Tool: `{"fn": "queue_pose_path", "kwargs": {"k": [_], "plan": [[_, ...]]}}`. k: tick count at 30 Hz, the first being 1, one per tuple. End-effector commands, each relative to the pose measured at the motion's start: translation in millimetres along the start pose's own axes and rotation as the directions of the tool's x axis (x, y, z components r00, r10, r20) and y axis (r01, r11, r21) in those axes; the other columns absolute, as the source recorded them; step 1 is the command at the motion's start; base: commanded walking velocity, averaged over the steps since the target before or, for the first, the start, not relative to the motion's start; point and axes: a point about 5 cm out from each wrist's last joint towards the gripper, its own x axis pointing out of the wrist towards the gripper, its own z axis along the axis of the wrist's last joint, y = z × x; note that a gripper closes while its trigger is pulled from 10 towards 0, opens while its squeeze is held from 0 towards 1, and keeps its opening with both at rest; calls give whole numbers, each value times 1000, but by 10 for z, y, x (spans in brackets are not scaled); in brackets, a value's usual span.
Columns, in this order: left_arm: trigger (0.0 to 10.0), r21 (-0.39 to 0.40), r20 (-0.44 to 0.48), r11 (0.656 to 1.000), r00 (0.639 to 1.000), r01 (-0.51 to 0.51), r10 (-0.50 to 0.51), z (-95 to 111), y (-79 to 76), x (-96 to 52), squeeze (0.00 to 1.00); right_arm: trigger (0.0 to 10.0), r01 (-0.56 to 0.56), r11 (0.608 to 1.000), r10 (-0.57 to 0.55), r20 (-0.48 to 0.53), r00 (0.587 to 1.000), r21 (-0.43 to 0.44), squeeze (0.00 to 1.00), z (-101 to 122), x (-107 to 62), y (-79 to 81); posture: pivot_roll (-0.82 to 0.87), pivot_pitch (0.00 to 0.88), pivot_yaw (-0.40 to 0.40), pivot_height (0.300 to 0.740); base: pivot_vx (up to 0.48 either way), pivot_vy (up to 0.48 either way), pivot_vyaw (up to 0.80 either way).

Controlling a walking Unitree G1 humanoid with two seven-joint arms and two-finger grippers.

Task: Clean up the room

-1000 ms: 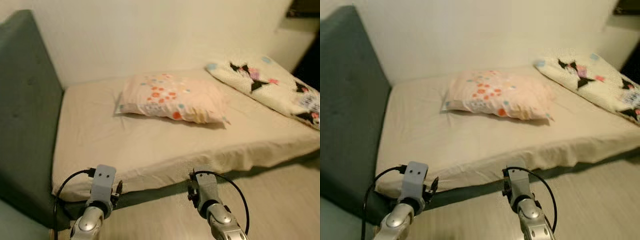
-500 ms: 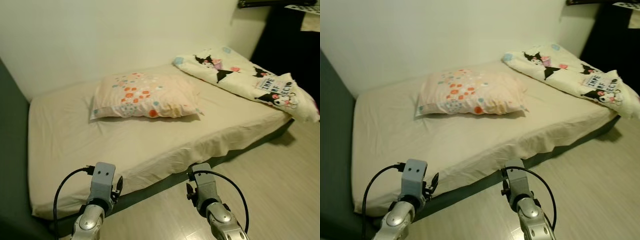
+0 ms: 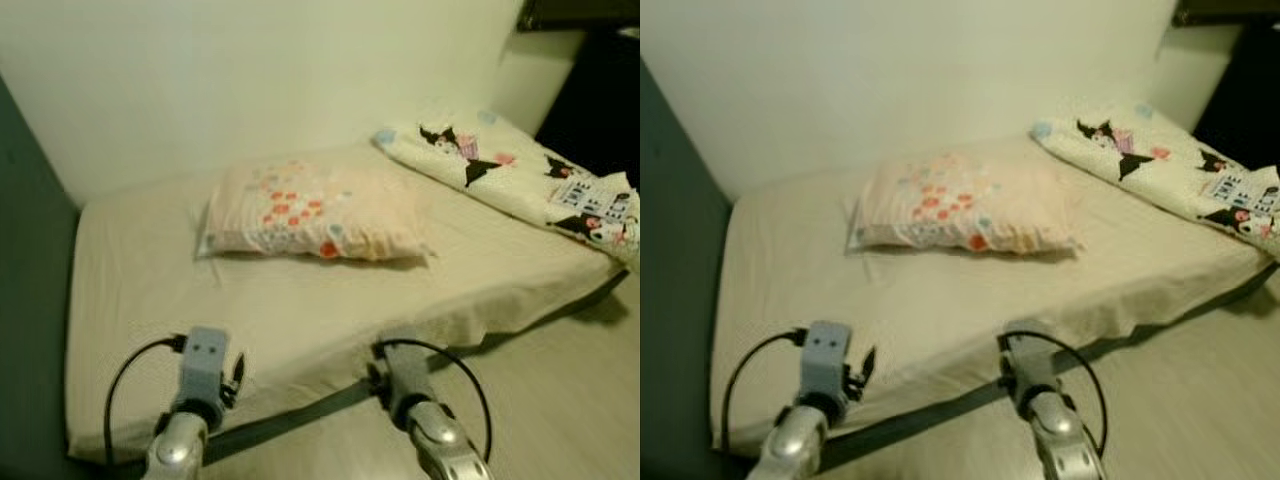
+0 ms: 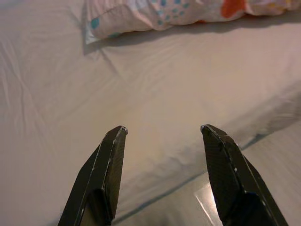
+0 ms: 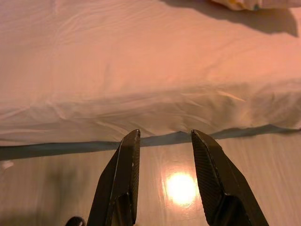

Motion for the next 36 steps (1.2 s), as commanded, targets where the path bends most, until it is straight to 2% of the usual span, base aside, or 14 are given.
{"fn": "queue_pose_path", "kwargs": {"k": [1, 6, 16, 36], "plan": [[10000, -5, -10, 1000, 1000, 12, -12, -33, -44, -17, 0, 10000, 6, 1000, -6, -10, 1000, -29, 0, -38, -16, -42, -61, 122, 2, 736, 401, 0, 0], [10000, -2, -11, 1000, 1000, 10, -11, -34, -46, -20, 0, 10000, -29, 998, 29, -12, 1000, -52, 0, -53, -19, 0, -60, 122, 1, 736, 394, 0, 800], [10000, -7, -9, 1000, 1000, 6, -6, -37, -42, -20, 0, 10000, -29, 999, 28, -28, 999, -38, 0, -82, -14, 9, -60, 122, 1, 736, 363, 0, 0], [10000, 23, -18, 1000, 1000, -16, 16, -62, -10, -27, 0, 10000, -48, 998, 47, -18, 999, -41, 0, -68, -18, 31, -61, 122, 0, 736, 0, 0, 0]]}}
